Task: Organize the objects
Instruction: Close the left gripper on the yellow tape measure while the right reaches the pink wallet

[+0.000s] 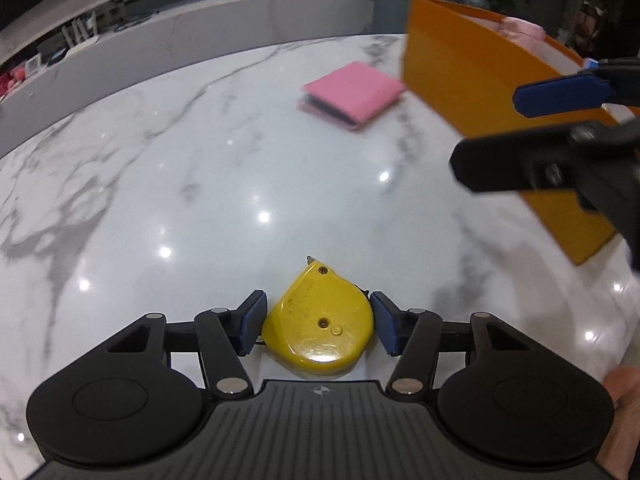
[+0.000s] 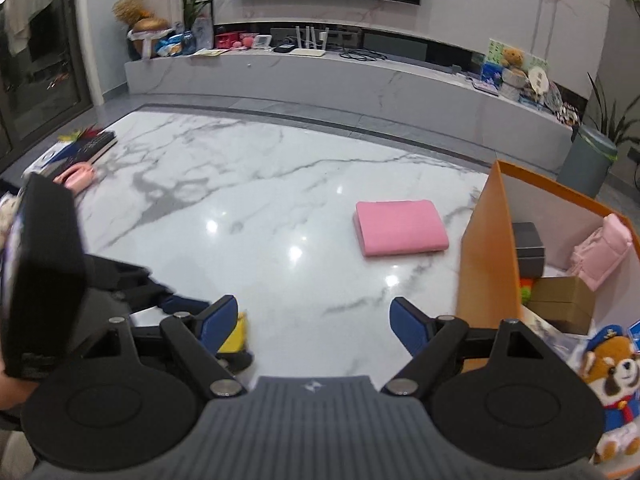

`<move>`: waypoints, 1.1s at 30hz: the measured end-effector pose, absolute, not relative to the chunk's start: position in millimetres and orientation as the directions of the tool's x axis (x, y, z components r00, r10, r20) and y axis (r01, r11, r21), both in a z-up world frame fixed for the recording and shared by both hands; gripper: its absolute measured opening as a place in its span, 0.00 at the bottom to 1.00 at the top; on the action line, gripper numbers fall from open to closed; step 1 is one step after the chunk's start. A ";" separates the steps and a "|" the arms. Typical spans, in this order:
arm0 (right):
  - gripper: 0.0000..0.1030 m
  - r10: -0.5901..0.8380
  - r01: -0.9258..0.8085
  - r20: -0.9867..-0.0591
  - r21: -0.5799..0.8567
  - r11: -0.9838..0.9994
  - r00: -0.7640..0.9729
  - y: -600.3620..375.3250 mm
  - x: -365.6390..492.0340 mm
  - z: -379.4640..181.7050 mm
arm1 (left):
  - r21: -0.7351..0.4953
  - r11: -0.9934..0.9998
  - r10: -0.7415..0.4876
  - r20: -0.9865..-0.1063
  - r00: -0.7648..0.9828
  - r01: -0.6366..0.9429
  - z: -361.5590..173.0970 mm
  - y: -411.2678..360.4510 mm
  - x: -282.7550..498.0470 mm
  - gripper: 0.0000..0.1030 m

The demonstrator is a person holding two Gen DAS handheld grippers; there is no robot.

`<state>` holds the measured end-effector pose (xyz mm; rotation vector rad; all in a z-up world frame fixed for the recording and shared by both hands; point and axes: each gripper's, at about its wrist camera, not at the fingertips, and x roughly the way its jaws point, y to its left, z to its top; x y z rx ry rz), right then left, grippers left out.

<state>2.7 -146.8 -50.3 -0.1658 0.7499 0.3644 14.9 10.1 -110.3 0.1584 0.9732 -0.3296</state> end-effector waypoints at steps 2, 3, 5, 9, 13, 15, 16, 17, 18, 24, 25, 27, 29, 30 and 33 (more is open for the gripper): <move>0.82 0.260 -0.355 -0.695 0.007 0.935 0.670 -142.7 16.3 -54.8 | -0.016 0.950 -0.183 -0.837 0.517 0.311 -110.0 26.6 19.8 0.63; 0.82 0.254 -0.339 -0.699 0.018 0.940 0.669 -140.8 24.3 -58.3 | -0.019 0.957 -0.173 -0.838 0.517 0.289 -109.9 34.3 22.3 0.63; 0.82 0.232 -0.291 -0.709 0.040 0.956 0.666 -137.2 43.0 -66.4 | -0.031 0.967 -0.164 -0.839 0.519 0.255 -109.0 45.5 25.9 0.63; 0.82 0.192 -0.129 -0.733 0.142 0.981 0.652 -135.6 85.6 -84.9 | -0.047 0.974 -0.159 -0.835 0.527 0.220 -108.6 56.0 29.8 0.63; 0.84 0.074 0.120 -0.755 0.199 0.973 0.651 -138.8 126.6 -102.7 | -0.040 0.974 -0.156 -0.829 0.537 0.221 -108.8 58.7 29.4 0.64; 0.86 0.025 0.209 -0.761 0.210 0.955 0.648 -138.2 143.4 -109.5 | -0.043 0.975 -0.157 -0.827 0.540 0.218 -109.1 61.5 29.9 0.64; 0.86 0.000 0.246 -0.764 0.208 0.947 0.646 -137.3 150.5 -112.3 | -0.045 0.976 -0.155 -0.825 0.543 0.212 -109.0 63.4 30.4 0.64; 0.86 -0.024 0.281 -0.768 0.205 0.938 0.640 -136.8 157.8 -115.4 | -0.045 0.977 -0.153 -0.824 0.545 0.206 -108.7 64.7 30.6 0.64; 0.87 -0.046 0.318 -0.774 0.204 0.926 0.632 -136.7 164.4 -118.3 | -0.045 0.978 -0.151 -0.823 0.548 0.203 -108.6 66.0 30.8 0.64; 0.90 -0.149 0.477 -0.790 0.197 0.857 0.594 -133.5 191.7 -129.7 | -0.038 0.980 -0.145 -0.812 0.566 0.196 -108.6 68.0 32.6 0.65; 0.90 -0.157 0.483 -0.785 0.198 0.853 0.599 -131.8 194.9 -130.3 | -0.037 0.980 -0.145 -0.811 0.567 0.197 -108.6 67.8 33.1 0.65; 0.91 -0.165 0.498 -0.784 0.203 0.843 0.599 -129.3 202.0 -132.7 | -0.038 0.979 -0.146 -0.809 0.569 0.198 -108.6 67.9 33.7 0.65; 0.95 -0.191 0.502 -0.784 0.171 0.848 0.590 -124.4 208.9 -135.2 | -0.040 0.979 -0.150 -0.806 0.572 0.200 -108.6 68.0 33.4 0.66; 0.96 -0.207 0.497 -0.784 0.146 0.855 0.586 -121.1 212.3 -136.9 | -0.041 0.979 -0.152 -0.805 0.574 0.202 -108.6 68.6 33.9 0.66; 0.91 -0.241 0.445 -0.782 0.051 0.894 0.575 -110.8 220.5 -141.2 | -0.041 0.978 -0.155 -0.801 0.578 0.205 -109.0 69.0 33.7 0.66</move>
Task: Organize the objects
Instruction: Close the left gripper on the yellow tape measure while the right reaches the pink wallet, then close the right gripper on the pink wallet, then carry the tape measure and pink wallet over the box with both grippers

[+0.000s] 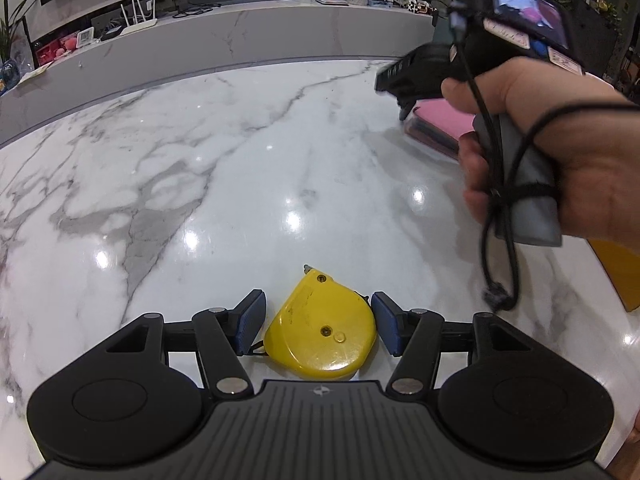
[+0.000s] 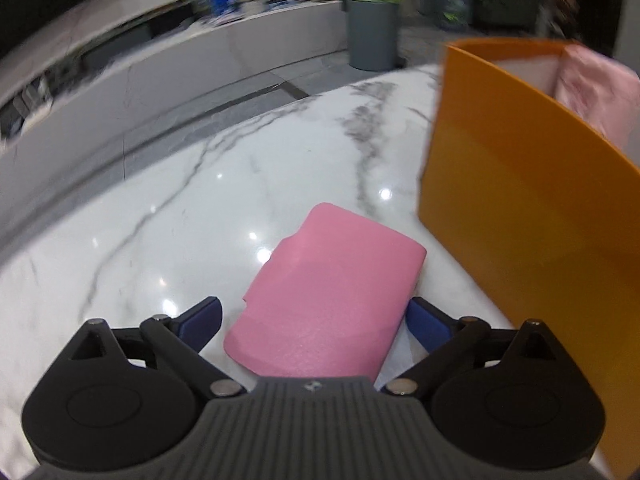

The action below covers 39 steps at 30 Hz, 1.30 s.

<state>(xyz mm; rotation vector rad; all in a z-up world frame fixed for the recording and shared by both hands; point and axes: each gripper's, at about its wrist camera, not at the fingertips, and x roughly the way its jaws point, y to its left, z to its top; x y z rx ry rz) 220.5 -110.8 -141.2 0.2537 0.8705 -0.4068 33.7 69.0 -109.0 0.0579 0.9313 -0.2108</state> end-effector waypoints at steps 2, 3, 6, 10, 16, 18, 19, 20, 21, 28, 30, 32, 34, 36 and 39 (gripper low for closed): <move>0.87 -0.241 0.379 -0.770 0.002 0.925 0.591 -105.9 220.2 -142.5 | -0.044 0.977 -0.159 -0.799 0.580 0.208 -109.3 69.6 33.9 0.66; 0.87 -0.233 0.357 -0.765 -0.003 0.934 0.601 -105.7 217.7 -142.9 | -0.045 0.977 -0.160 -0.798 0.581 0.208 -109.3 70.2 33.6 0.66; 0.86 -0.188 0.276 -0.753 -0.010 0.961 0.631 -107.1 205.0 -143.3 | -0.044 0.977 -0.160 -0.797 0.583 0.208 -109.4 70.2 33.4 0.66; 0.86 -0.095 0.131 -0.756 -0.012 0.991 0.648 -108.7 184.8 -142.6 | -0.041 0.977 -0.158 -0.796 0.584 0.208 -109.3 69.4 32.8 0.66; 0.86 0.049 -0.090 -0.776 -0.010 0.996 0.628 -109.4 139.2 -140.1 | -0.026 0.975 -0.154 -0.799 0.582 0.222 -109.7 67.8 29.2 0.66; 0.86 0.088 -0.154 -0.782 -0.011 0.988 0.618 -108.9 122.6 -140.1 | -0.014 0.972 -0.151 -0.800 0.581 0.233 -110.2 67.4 27.0 0.66; 0.86 0.100 -0.175 -0.783 -0.011 0.985 0.615 -107.9 114.3 -140.2 | -0.009 0.972 -0.149 -0.800 0.581 0.237 -110.1 67.1 25.7 0.66; 0.86 0.114 -0.197 -0.783 -0.011 0.980 0.612 -108.8 107.1 -140.1 | -0.011 0.972 -0.150 -0.801 0.579 0.237 -110.0 67.6 24.4 0.66; 0.86 0.126 -0.216 -0.782 -0.011 0.976 0.610 -109.7 99.7 -140.2 | -0.009 0.971 -0.150 -0.803 0.577 0.240 -109.8 67.4 23.1 0.66; 0.87 0.193 -0.316 -0.773 -0.011 0.949 0.605 -119.9 64.4 -140.5 | -0.002 0.971 -0.143 -0.808 0.572 0.240 -109.1 65.0 17.2 0.65; 0.87 0.202 -0.329 -0.769 -0.012 0.944 0.607 -120.7 59.9 -141.1 | 0.000 0.974 -0.132 -0.810 0.571 0.226 -108.1 64.7 17.8 0.60; 0.87 0.211 -0.340 -0.768 -0.010 0.940 0.604 -121.9 60.4 -141.5 | 0.003 0.975 -0.126 -0.817 0.563 0.223 -107.6 63.8 17.7 0.60; 0.87 0.218 -0.351 -0.765 -0.011 0.936 0.606 -122.5 59.4 -141.9 | 0.005 0.976 -0.120 -0.818 0.563 0.216 -107.5 63.2 15.9 0.60; 0.86 0.224 -0.360 -0.761 -0.013 0.933 0.609 -123.1 58.7 -142.3 | 0.004 0.979 -0.113 -0.821 0.559 0.204 -106.9 63.6 13.9 0.60; 0.85 0.237 -0.377 -0.762 -0.010 0.926 0.603 -123.2 59.2 -141.8 | -0.018 0.984 -0.113 -0.825 0.554 0.175 -105.5 65.5 12.3 0.60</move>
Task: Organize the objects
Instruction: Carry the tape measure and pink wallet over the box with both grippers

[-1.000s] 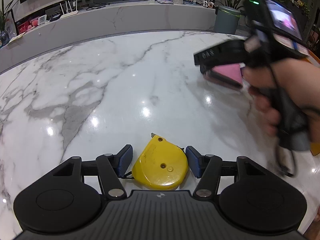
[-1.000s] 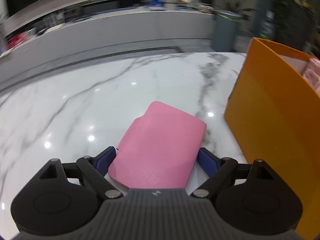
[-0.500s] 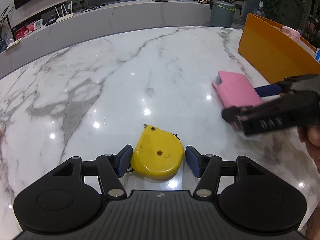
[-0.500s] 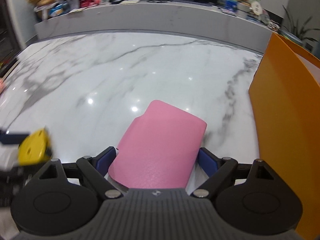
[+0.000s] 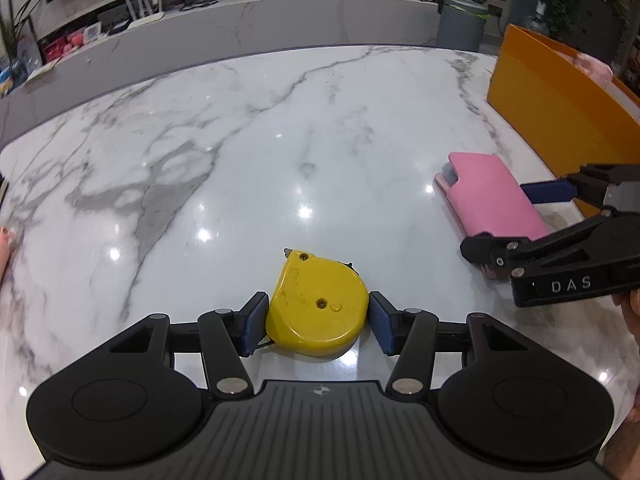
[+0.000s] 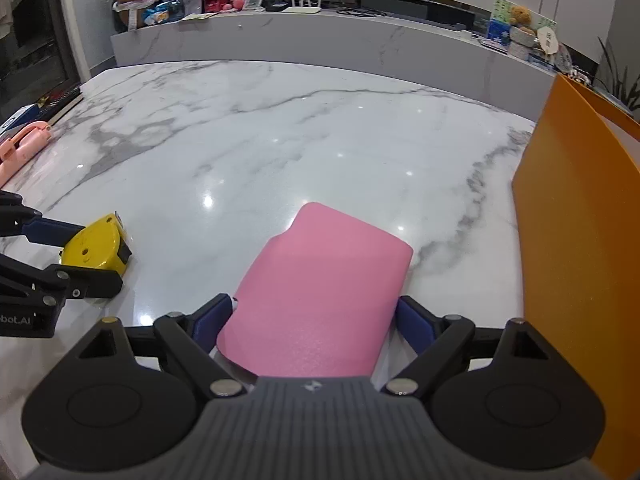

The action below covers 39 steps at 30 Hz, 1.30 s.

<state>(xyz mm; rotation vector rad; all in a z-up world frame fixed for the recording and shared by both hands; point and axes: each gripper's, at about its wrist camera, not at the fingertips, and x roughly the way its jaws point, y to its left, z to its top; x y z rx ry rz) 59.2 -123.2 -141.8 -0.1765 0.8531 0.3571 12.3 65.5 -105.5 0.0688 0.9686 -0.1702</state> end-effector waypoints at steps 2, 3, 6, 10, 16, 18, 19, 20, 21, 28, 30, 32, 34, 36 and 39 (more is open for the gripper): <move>0.85 0.250 -0.395 -0.765 -0.006 0.919 0.594 -122.6 60.0 -141.0 | -0.037 0.988 -0.116 -0.826 0.552 0.152 -104.8 68.1 12.6 0.60; 0.85 0.261 -0.402 -0.764 0.003 0.916 0.590 -122.9 60.1 -140.2 | -0.043 0.989 -0.115 -0.827 0.551 0.142 -104.2 68.4 13.0 0.60; 0.85 0.300 -0.418 -0.766 0.045 0.907 0.568 -123.4 60.3 -137.8 | -0.048 0.992 -0.106 -0.829 0.550 0.118 -102.4 68.6 14.2 0.60; 0.84 0.333 -0.448 -0.761 0.063 0.892 0.557 -117.7 57.8 -128.7 | -0.037 0.993 -0.094 -0.826 0.556 0.112 -97.2 65.7 12.9 0.60; 0.83 0.376 -0.465 -0.747 0.101 0.879 0.549 -119.5 51.1 -115.6 | -0.035 0.996 -0.078 -0.818 0.570 0.085 -88.3 64.4 6.4 0.60; 0.84 0.388 -0.459 -0.742 0.122 0.880 0.547 -124.1 50.2 -110.9 | -0.045 0.996 -0.079 -0.815 0.575 0.074 -84.9 63.8 3.2 0.60; 0.83 0.393 -0.454 -0.737 0.131 0.881 0.550 -126.9 49.7 -107.9 | -0.063 0.995 -0.093 -0.814 0.574 0.071 -82.6 63.3 2.5 0.60; 0.83 0.400 -0.449 -0.731 0.143 0.882 0.553 -130.1 49.6 -104.1 | -0.073 0.995 -0.102 -0.811 0.576 0.074 -79.8 62.8 2.5 0.60; 0.83 0.406 -0.444 -0.724 0.154 0.883 0.557 -133.1 49.7 -100.2 | -0.071 0.995 -0.101 -0.807 0.582 0.075 -75.3 61.2 2.6 0.60; 0.83 0.431 -0.419 -0.664 0.190 0.888 0.612 -152.1 46.9 -65.3 | -0.062 0.992 -0.115 -0.771 0.626 0.106 -40.3 40.9 2.7 0.60; 0.83 0.439 -0.415 -0.646 0.202 0.887 0.624 -158.8 45.6 -55.7 | -0.052 0.991 -0.120 -0.766 0.632 0.124 -32.8 32.1 2.3 0.60; 0.83 0.446 -0.410 -0.629 0.213 0.887 0.637 -166.9 44.0 -46.9 | -0.049 0.989 -0.128 -0.760 0.637 0.140 -26.6 24.0 2.4 0.60; 0.83 0.445 -0.401 -0.612 0.219 0.889 0.653 -176.3 42.5 -38.4 | -0.042 0.987 -0.135 -0.753 0.644 0.157 -20.2 14.1 3.1 0.60; 0.83 0.441 -0.389 -0.598 0.223 0.894 0.669 -185.9 41.9 -31.5 | -0.039 0.984 -0.145 -0.745 0.651 0.175 -13.7 3.0 5.4 0.60; 0.83 0.434 -0.361 -0.575 0.243 0.900 0.694 -203.0 42.5 -21.9 | -0.033 0.978 -0.163 -0.732 0.661 0.205 -5.1 -14.1 9.2 0.60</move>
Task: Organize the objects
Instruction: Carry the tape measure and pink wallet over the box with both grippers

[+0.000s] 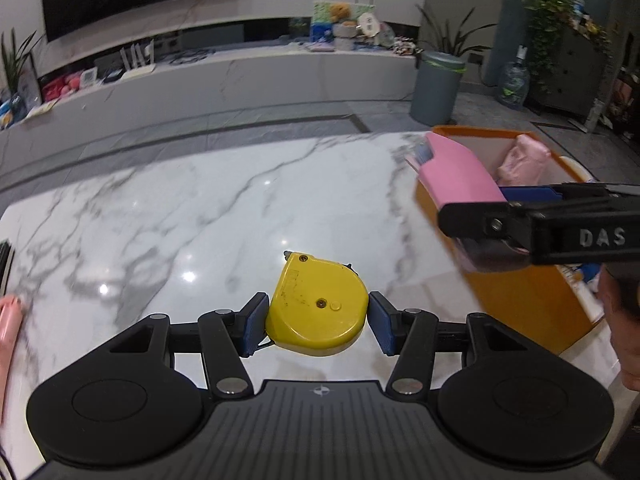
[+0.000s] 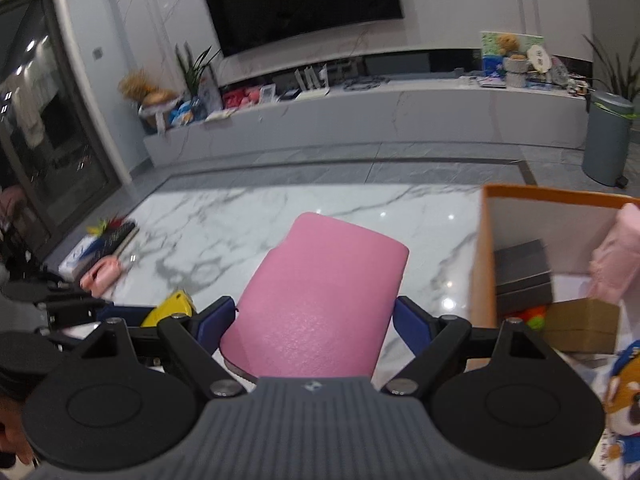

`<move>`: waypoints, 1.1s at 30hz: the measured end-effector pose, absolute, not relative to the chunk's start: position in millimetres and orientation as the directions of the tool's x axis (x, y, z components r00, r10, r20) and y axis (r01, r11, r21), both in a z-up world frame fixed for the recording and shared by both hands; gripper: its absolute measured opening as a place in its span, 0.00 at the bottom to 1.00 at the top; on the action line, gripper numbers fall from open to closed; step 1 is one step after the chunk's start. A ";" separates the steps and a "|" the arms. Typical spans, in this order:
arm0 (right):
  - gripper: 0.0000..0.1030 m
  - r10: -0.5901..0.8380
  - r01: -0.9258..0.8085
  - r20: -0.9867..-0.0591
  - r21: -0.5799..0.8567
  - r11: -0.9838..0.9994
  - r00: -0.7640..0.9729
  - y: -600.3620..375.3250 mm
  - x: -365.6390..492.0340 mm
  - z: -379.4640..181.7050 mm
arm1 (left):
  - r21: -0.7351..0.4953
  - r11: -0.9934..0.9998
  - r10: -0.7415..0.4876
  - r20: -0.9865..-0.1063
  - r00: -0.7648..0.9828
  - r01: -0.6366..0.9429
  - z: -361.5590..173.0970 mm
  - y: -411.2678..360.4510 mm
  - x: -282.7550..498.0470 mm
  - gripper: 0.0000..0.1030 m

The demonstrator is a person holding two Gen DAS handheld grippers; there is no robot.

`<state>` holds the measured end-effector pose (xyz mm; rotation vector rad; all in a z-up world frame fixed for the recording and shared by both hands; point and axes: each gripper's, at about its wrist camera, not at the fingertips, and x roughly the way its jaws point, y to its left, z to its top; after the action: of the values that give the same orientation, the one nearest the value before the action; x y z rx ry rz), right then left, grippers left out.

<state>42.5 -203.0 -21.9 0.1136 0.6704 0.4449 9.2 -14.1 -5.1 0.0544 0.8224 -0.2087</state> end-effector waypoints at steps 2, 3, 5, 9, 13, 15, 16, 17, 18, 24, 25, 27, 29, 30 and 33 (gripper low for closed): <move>0.83 0.419 -0.340 -0.559 0.244 0.908 0.716 -213.4 43.1 -16.6 | -0.027 0.973 -0.178 -0.724 0.666 0.230 0.2 -27.6 11.6 0.60; 0.83 0.409 -0.329 -0.551 0.243 0.913 0.727 -219.0 43.5 -14.0 | -0.024 0.970 -0.186 -0.720 0.669 0.243 2.9 -35.2 12.6 0.60; 0.83 0.395 -0.308 -0.538 0.248 0.918 0.745 -231.2 44.6 -9.2 | -0.018 0.963 -0.202 -0.712 0.672 0.269 6.9 -49.9 15.8 0.60; 0.83 0.377 -0.257 -0.520 0.289 0.922 0.767 -261.6 47.6 -3.3 | -0.010 0.946 -0.239 -0.699 0.674 0.325 12.2 -82.6 24.0 0.60; 0.83 0.328 -0.196 -0.513 0.295 0.935 0.793 -296.5 49.4 0.0 | -0.004 0.925 -0.276 -0.693 0.666 0.379 12.3 -115.9 33.0 0.60; 0.83 0.307 -0.173 -0.519 0.291 0.941 0.798 -314.2 49.9 -0.8 | -0.002 0.913 -0.295 -0.693 0.658 0.407 9.9 -132.8 38.6 0.60; 0.83 0.297 -0.164 -0.523 0.287 0.944 0.799 -322.4 50.3 -1.7 | 0.001 0.908 -0.302 -0.693 0.655 0.420 8.5 -140.9 40.7 0.60; 0.83 0.286 -0.153 -0.526 0.282 0.947 0.801 -330.6 50.6 -2.5 | 0.005 0.903 -0.307 -0.693 0.652 0.430 7.2 -148.1 42.8 0.60; 0.83 0.274 -0.141 -0.528 0.278 0.950 0.804 -337.6 51.1 -3.5 | 0.010 0.896 -0.314 -0.694 0.648 0.445 5.6 -156.9 45.3 0.60; 0.83 0.216 -0.066 -0.545 0.281 0.957 0.810 -368.5 54.9 -10.3 | 0.037 0.865 -0.341 -0.688 0.641 0.500 1.1 -192.1 55.7 0.60; 0.83 0.212 -0.058 -0.548 0.285 0.957 0.809 -372.5 55.2 -11.7 | 0.043 0.861 -0.342 -0.689 0.639 0.507 -0.4 -197.1 57.7 0.60; 0.83 0.202 -0.045 -0.555 0.283 0.958 0.807 -378.4 56.6 -13.7 | 0.066 0.850 -0.337 -0.695 0.636 0.522 -5.0 -207.1 59.6 0.60; 0.83 0.185 -0.038 -0.568 0.261 0.965 0.802 -380.5 60.4 -14.9 | 0.090 0.840 -0.328 -0.702 0.632 0.536 -11.0 -214.6 61.4 0.60; 0.83 0.175 -0.036 -0.575 0.244 0.969 0.799 -380.5 60.7 -17.0 | 0.100 0.833 -0.324 -0.707 0.628 0.543 -14.6 -219.1 62.4 0.60; 0.83 0.151 -0.039 -0.604 0.195 0.980 0.783 -380.1 65.2 -24.9 | 0.136 0.817 -0.305 -0.723 0.620 0.561 -25.2 -231.2 63.4 0.60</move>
<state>65.2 -380.1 -24.9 0.1764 0.6646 0.1031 63.4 -231.2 -25.2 0.3690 0.7500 -0.5110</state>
